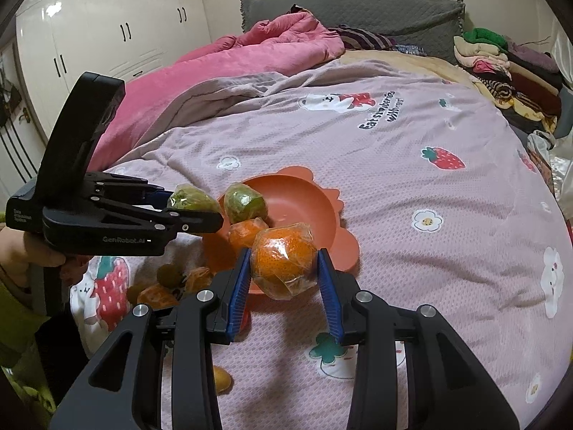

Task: Organize fruits
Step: 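Carry the green apple with left tool to the plate while right tool carries the orange there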

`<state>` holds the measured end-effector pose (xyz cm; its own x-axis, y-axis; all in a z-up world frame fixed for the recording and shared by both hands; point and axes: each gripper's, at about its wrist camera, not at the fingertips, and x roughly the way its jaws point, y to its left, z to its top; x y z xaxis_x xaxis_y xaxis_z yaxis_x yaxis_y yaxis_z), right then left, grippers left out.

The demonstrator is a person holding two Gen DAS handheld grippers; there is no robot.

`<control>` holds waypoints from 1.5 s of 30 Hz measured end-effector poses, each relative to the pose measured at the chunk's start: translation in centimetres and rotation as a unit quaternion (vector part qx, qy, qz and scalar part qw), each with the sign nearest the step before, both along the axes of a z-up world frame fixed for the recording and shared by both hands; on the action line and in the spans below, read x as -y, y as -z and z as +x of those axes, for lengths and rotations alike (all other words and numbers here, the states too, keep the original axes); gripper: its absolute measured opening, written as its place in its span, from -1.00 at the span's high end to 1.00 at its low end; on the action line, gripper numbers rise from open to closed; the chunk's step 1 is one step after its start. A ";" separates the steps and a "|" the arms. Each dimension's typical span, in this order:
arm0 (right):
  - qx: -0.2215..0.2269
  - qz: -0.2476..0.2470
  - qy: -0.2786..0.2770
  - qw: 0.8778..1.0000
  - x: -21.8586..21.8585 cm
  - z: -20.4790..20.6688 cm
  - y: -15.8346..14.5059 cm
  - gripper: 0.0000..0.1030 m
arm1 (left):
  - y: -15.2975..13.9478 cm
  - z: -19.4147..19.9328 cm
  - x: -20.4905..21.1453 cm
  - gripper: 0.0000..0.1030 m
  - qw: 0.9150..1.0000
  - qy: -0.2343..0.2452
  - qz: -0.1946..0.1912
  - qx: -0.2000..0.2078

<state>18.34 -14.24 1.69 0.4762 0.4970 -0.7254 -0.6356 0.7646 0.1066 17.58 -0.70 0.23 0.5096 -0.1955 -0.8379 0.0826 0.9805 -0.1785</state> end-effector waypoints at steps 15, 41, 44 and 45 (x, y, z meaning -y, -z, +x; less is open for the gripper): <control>-0.003 -0.023 -0.008 1.000 -1.1 2.3 0.9 0.32 | 1.2 1.4 0.5 0.41 1.000 0.003 0.005 -0.012; 0.001 -0.089 -0.024 0.996 -3.2 4.1 2.6 0.31 | 1.4 3.2 0.5 0.41 1.000 0.012 -0.002 -0.013; 0.003 -0.096 -0.026 0.995 -3.6 4.3 2.7 0.31 | 1.4 3.1 0.4 0.41 1.000 0.013 -0.002 -0.013; 0.002 -0.097 -0.027 0.995 -3.6 4.3 2.7 0.31 | 1.3 3.1 0.4 0.41 1.000 0.013 -0.002 -0.012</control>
